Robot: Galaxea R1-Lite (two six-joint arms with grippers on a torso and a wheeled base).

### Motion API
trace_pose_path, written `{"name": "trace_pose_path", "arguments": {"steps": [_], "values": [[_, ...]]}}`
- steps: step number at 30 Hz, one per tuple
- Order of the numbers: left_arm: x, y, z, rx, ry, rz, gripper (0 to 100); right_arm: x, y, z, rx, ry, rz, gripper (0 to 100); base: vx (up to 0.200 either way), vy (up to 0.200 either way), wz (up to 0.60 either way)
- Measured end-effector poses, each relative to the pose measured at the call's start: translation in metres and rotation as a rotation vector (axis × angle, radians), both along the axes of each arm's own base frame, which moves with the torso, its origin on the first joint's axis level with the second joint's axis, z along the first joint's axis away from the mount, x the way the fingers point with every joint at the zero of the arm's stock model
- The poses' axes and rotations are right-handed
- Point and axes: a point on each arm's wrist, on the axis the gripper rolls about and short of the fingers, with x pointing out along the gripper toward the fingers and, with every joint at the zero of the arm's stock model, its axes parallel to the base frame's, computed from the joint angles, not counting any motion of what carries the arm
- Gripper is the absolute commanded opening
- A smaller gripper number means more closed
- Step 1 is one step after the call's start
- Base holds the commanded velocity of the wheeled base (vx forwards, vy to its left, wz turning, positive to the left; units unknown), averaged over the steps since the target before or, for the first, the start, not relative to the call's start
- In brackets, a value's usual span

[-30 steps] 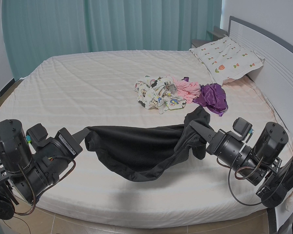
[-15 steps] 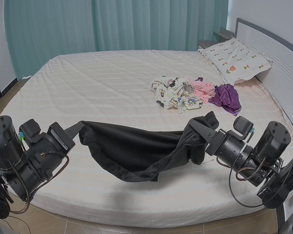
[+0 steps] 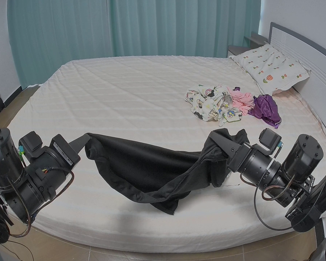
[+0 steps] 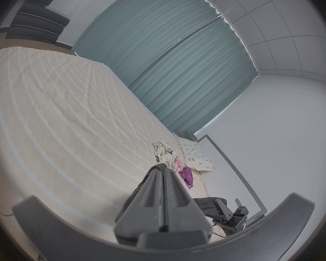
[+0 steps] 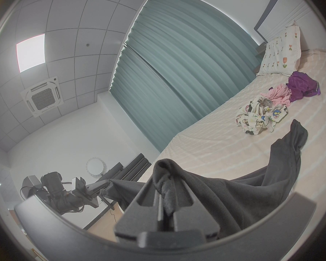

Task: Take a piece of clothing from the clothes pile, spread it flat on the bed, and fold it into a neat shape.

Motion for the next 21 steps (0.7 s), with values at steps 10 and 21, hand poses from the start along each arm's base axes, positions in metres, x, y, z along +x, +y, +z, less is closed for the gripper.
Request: {"name": "trace_pose_path", "arguments": {"steps": [10, 21], "values": [[-0.0013, 0.0009, 0.0015, -0.002, -0.005, 0.0, 0, 0.0012, -0.0014, -0.0013, 0.006, 0.012, -0.003, 0, 0.0, 0.2, 0.0], [-0.0017, 0.0009, -0.0005, 0.004, 0.004, -0.003, 0, 0.0063, -0.0087, -0.0057, -0.004, 0.028, -0.039, 0, 0.0, 0.109, 0.0]]}}
